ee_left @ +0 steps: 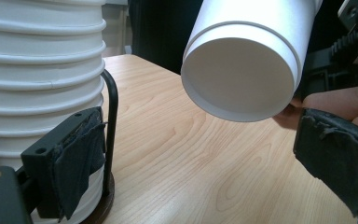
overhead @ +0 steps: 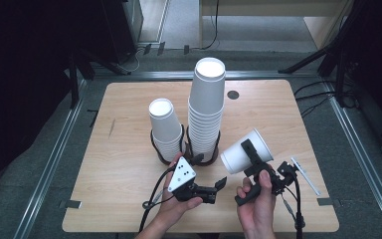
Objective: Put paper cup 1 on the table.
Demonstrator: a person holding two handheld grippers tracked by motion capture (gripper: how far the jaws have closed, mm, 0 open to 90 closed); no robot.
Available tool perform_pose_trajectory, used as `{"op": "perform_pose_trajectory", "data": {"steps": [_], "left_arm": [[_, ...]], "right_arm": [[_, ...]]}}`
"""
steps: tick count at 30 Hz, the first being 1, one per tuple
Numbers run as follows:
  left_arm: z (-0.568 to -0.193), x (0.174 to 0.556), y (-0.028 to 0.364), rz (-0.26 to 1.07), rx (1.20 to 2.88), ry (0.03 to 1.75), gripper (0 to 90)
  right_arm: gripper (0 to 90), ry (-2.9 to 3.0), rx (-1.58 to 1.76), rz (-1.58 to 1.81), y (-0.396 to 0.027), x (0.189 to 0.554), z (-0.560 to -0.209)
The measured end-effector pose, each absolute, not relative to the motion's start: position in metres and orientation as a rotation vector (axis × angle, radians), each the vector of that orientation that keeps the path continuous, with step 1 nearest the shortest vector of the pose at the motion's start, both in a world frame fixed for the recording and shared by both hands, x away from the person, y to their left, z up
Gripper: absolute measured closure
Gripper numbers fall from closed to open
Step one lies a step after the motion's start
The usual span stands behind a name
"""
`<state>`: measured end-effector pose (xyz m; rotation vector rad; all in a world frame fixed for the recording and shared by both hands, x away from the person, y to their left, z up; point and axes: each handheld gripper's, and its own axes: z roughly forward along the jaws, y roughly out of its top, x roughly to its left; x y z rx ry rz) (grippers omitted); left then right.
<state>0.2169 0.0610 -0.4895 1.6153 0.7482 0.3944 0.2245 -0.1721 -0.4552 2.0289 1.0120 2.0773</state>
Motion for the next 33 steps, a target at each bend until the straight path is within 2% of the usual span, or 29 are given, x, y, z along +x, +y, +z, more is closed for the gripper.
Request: {"op": "perform_pose_trajectory", "data": {"steps": [33], "left_arm": [[-0.491, 0.218, 0.061, 0.397, 1.621, 0.755, 2.4]], "right_arm": [[13.8, 1.186, 1.451, 1.816, -0.146, 0.213, -0.43]]}}
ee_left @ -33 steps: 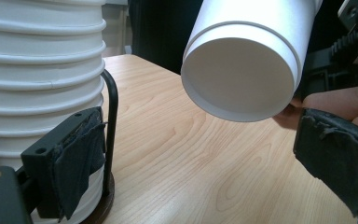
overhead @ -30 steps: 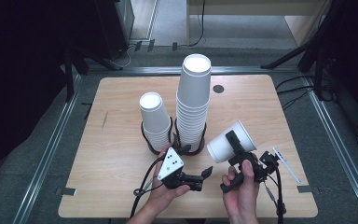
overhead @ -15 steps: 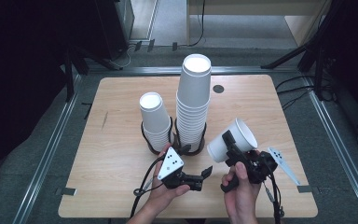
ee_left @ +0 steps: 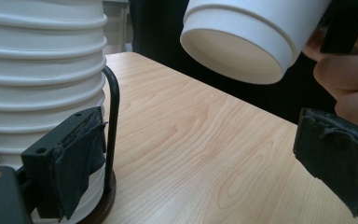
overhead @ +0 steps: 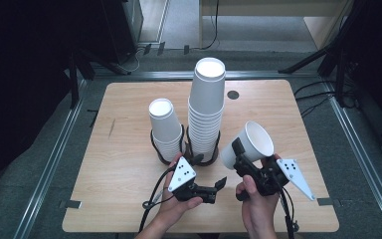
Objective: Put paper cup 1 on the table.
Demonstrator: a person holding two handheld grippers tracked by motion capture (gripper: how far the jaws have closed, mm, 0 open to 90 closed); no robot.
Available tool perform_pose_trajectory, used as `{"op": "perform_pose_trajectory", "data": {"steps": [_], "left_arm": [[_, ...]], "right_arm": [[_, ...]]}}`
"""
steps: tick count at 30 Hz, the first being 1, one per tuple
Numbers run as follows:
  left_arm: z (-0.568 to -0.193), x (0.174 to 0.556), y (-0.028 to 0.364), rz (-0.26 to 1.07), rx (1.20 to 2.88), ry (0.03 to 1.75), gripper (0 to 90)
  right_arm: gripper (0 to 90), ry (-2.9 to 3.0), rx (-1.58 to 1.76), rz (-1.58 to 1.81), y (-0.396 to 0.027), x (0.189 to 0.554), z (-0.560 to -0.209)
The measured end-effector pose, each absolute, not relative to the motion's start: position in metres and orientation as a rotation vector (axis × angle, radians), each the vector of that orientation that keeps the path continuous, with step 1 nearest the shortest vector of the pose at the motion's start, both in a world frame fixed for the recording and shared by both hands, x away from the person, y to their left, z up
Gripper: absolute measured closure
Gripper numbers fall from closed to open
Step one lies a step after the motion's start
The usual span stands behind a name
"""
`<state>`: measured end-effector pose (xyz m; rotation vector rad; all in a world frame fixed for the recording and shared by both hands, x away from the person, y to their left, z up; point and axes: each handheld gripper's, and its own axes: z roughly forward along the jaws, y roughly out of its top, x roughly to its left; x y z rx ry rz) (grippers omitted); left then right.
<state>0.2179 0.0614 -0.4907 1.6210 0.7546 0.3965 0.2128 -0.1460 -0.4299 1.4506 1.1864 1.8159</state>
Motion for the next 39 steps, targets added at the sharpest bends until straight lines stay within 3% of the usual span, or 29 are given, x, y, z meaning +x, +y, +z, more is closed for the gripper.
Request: {"op": "perform_pose_trajectory", "data": {"steps": [15, 39], "left_arm": [[-0.491, 0.218, 0.062, 0.398, 1.617, 0.761, 2.4], [-0.493, 0.214, 0.081, 0.432, 1.607, 0.811, 2.4]], "right_arm": [[13.6, 1.272, 1.213, 1.629, -0.135, 0.214, -0.423], [13.3, 1.333, 1.143, 1.462, -0.149, 0.239, -0.433]]}}
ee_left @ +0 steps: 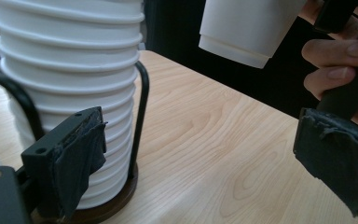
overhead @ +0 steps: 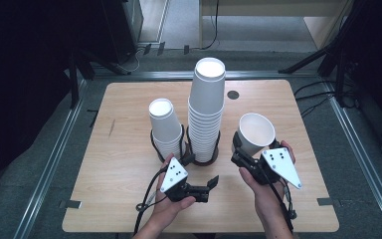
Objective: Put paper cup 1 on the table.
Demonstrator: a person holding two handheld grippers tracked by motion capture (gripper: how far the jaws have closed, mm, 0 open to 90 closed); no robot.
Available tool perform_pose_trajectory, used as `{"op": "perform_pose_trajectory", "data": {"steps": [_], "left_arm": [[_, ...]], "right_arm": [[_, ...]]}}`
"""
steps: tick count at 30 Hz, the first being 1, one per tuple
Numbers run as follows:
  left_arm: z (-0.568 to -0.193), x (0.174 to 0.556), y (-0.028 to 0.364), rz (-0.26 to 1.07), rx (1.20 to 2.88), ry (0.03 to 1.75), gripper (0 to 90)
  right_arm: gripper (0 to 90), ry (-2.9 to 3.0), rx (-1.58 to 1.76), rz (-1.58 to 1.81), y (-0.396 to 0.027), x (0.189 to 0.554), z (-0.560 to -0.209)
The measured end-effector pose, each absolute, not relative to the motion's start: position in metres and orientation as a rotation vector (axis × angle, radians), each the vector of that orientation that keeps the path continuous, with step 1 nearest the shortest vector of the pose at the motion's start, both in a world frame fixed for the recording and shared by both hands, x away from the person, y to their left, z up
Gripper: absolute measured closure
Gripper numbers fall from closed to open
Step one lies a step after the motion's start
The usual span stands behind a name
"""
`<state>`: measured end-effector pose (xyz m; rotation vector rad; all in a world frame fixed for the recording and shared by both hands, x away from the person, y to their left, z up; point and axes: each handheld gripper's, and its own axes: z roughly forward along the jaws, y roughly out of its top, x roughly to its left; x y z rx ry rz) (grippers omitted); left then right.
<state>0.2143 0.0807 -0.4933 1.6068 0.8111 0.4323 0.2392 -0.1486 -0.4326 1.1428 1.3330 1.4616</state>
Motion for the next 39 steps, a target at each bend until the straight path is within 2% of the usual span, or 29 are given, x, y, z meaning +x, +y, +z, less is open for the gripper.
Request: {"op": "perform_pose_trajectory", "data": {"steps": [23, 39], "left_arm": [[-0.5, 0.198, 0.13, 0.524, 1.561, 0.947, 2.4], [-0.509, 0.189, 0.151, 0.558, 1.548, 1.022, 2.5]], "right_arm": [[13.3, 1.367, 1.141, 1.395, -0.16, 0.277, -0.453], [13.2, 1.378, 1.171, 1.319, -0.198, 0.31, -0.474]]}}
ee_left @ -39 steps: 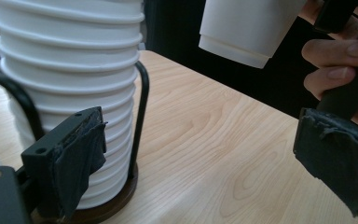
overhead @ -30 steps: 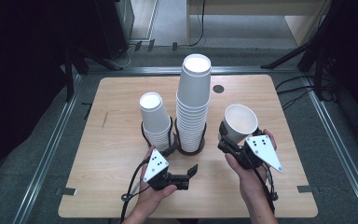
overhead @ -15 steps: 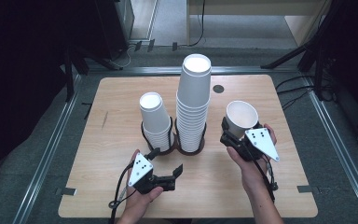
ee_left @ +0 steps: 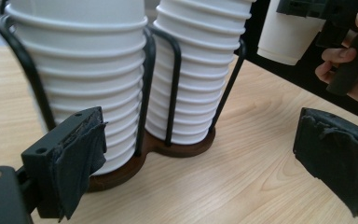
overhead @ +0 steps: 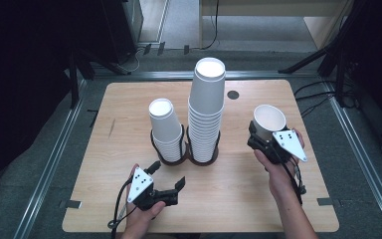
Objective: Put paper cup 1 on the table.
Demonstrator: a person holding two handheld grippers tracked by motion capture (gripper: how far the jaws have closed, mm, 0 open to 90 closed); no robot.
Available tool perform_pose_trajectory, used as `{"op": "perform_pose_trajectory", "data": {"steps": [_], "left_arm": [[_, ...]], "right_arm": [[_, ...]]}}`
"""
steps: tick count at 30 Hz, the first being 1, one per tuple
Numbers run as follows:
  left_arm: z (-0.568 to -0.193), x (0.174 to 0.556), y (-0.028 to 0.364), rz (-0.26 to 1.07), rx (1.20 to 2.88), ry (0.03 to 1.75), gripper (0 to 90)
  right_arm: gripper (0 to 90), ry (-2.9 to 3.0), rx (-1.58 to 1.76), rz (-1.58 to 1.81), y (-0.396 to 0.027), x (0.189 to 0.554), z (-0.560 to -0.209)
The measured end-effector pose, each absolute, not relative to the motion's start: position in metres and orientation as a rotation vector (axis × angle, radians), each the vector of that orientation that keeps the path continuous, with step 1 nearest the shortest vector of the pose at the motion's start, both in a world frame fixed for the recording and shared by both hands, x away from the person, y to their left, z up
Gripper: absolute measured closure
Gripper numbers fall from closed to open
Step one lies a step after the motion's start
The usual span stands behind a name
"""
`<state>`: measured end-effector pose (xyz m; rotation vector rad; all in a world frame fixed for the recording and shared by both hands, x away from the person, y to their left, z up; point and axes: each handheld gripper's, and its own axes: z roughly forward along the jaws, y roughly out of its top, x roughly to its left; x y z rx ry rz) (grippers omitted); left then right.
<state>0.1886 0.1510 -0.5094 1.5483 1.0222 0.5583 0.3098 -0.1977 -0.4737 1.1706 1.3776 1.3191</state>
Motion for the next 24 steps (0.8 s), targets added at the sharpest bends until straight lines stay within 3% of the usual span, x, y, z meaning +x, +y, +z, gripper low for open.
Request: {"op": "perform_pose_trajectory", "data": {"steps": [24], "left_arm": [[-0.517, 0.181, 0.167, 0.589, 1.541, 1.084, 2.5]], "right_arm": [[13.1, 1.36, 1.26, 1.199, -0.246, 0.351, -0.511]]}}
